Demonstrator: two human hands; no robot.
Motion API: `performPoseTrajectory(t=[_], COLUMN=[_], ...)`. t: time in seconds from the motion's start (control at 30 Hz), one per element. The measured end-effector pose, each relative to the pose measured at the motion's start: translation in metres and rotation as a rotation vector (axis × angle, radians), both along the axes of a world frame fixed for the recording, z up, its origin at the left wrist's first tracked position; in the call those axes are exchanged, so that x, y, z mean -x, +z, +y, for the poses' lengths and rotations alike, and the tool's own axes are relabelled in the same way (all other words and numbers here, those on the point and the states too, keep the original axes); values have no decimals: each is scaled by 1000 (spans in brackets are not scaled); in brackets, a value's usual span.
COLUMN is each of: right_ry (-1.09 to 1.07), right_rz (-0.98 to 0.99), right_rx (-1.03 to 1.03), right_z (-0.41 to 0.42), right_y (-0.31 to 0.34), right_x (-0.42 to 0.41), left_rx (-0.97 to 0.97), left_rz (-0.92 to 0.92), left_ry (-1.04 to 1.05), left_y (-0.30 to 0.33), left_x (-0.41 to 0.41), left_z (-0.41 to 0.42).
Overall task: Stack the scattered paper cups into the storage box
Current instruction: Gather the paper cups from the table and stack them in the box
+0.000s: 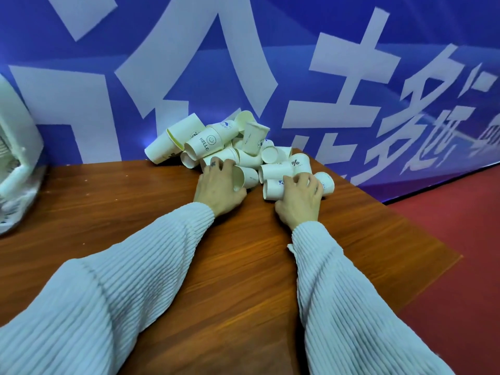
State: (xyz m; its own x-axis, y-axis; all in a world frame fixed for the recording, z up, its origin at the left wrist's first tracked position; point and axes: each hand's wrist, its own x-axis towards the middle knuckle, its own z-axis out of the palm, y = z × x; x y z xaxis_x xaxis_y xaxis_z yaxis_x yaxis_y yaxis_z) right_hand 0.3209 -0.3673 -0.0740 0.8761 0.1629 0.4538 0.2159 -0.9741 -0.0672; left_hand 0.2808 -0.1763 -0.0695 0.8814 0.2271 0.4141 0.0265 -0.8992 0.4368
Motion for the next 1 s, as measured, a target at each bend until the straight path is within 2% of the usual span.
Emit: performPoseTrajectory(t=[0.1,0.2,0.37,0.53,0.77,0.9,1.0], right_ry=[33,129,302,470,772,950,1068], right_rz=[-37,-65,66,147,176,192,162], right_rx=[-7,-110,-376,-531,-740,-743,-716], right_z=[3,14,47,94,196,264,312], right_y=[1,8,27,57,108,132,145], right_x=[14,30,67,103,154,180,200], left_rx=[67,87,56,68,104,184,234], left_rz=[-31,-61,-135,-161,-341,-522,-592], left_ry=[-39,-51,-11,85,256,418,523], left_y=[7,21,52,89,132,138,139], left_x=[19,41,86,139,232,280,307], left_z=[8,18,50,93,181,232,261])
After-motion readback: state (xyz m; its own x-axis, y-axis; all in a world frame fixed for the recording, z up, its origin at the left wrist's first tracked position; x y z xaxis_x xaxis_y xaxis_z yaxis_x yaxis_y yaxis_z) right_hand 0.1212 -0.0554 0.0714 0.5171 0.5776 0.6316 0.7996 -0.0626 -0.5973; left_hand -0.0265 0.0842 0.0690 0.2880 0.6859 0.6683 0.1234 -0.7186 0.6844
